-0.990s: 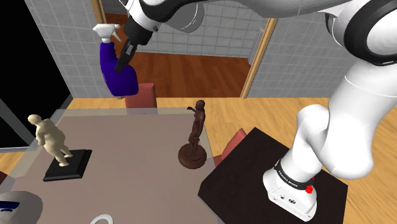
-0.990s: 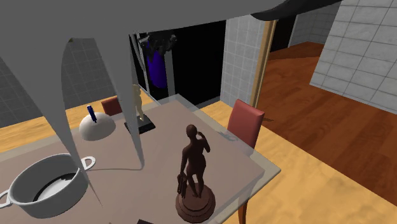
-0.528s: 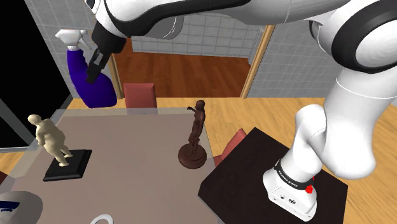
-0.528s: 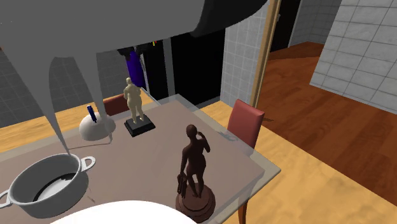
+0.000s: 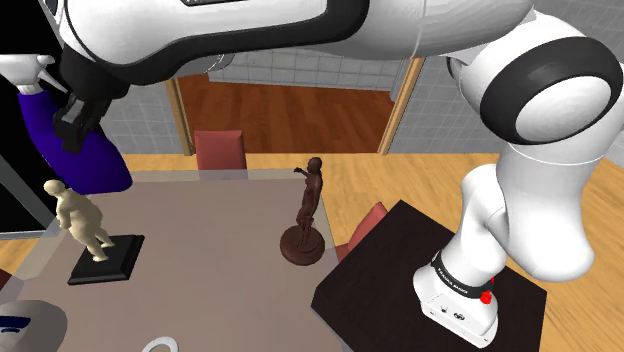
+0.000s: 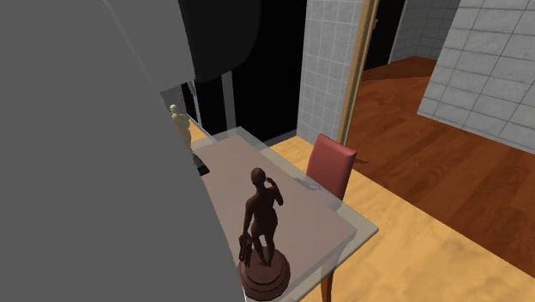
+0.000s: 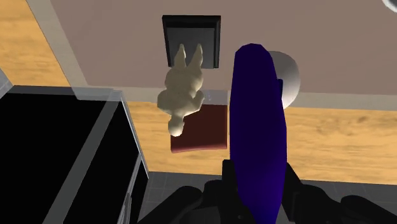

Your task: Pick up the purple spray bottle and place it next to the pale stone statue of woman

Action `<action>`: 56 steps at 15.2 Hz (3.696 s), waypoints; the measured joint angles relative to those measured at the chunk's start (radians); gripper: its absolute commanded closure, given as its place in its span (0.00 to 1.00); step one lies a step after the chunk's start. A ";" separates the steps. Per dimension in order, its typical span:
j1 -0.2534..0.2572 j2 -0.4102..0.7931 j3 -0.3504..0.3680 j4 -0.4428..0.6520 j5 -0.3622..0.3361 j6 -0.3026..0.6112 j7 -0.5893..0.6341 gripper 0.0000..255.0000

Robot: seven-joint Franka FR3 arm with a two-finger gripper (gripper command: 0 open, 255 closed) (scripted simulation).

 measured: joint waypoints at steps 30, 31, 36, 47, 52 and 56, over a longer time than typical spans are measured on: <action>0.052 0.248 0.045 0.066 0.015 0.195 0.064 1.00; 0.053 0.255 0.046 0.065 0.016 0.203 0.065 1.00; 0.046 0.274 0.060 0.031 0.032 0.255 0.044 1.00; 0.029 0.352 0.093 0.010 0.063 0.356 0.006 1.00; 0.022 0.393 0.109 0.014 0.075 0.394 -0.007 1.00; 0.012 0.426 0.124 0.015 0.085 0.427 -0.022 1.00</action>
